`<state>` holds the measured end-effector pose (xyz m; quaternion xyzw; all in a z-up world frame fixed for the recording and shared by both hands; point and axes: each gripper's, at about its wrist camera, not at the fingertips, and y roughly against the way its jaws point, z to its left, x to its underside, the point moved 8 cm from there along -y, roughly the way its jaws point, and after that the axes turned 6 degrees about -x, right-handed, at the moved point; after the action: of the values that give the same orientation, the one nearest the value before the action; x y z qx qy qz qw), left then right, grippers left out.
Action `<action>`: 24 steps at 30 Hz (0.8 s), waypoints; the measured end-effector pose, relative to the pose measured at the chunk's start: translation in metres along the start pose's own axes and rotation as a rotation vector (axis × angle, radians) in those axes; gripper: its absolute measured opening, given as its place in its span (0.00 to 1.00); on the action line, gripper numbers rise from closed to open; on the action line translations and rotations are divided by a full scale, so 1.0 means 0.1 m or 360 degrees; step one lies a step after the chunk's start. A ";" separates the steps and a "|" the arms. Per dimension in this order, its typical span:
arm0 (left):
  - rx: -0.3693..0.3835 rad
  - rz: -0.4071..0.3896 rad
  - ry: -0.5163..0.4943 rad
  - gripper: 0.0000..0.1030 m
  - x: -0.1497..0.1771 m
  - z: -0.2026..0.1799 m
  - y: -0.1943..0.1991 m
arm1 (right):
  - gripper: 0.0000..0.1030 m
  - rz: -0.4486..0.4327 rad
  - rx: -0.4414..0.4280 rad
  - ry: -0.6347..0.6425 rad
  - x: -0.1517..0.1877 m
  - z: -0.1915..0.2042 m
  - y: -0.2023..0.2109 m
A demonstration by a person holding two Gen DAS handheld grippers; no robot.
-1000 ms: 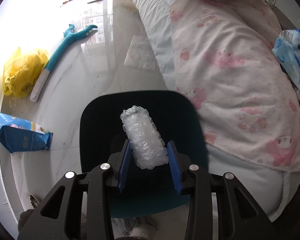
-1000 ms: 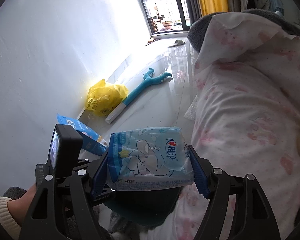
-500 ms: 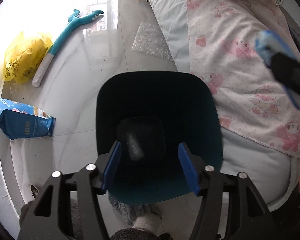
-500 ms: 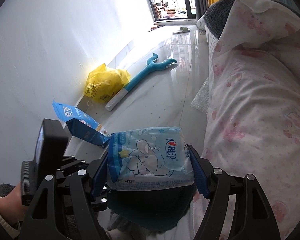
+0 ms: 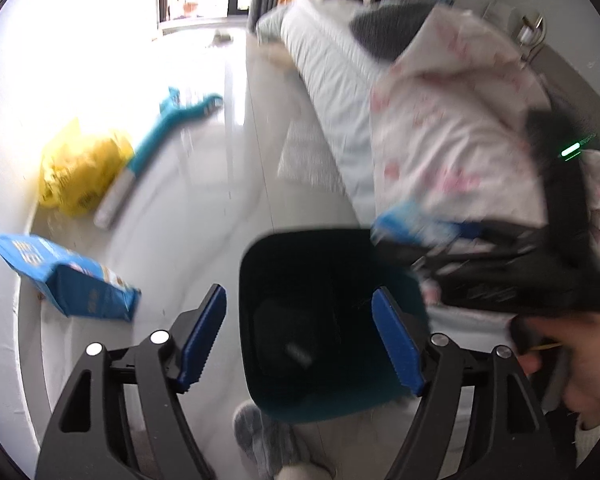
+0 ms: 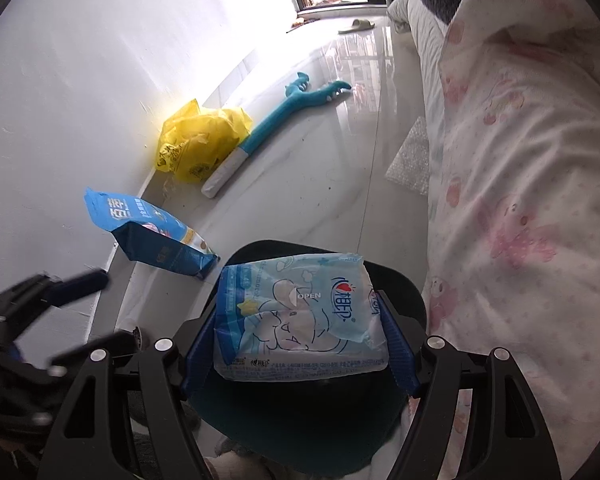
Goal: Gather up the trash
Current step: 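Carry both items over the teal bin and open both tools to drop them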
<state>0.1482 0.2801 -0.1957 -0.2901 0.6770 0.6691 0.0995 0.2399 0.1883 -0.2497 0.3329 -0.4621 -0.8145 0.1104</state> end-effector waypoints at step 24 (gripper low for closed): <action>-0.0082 -0.0589 0.0007 0.88 -0.54 0.11 0.96 | 0.87 0.0291 0.0156 0.0139 0.38 0.04 -0.61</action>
<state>0.1393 0.2982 -0.0871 -0.4137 0.5948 0.6558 0.2120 0.2163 0.2063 -0.3150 0.3297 -0.5244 -0.7622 0.1878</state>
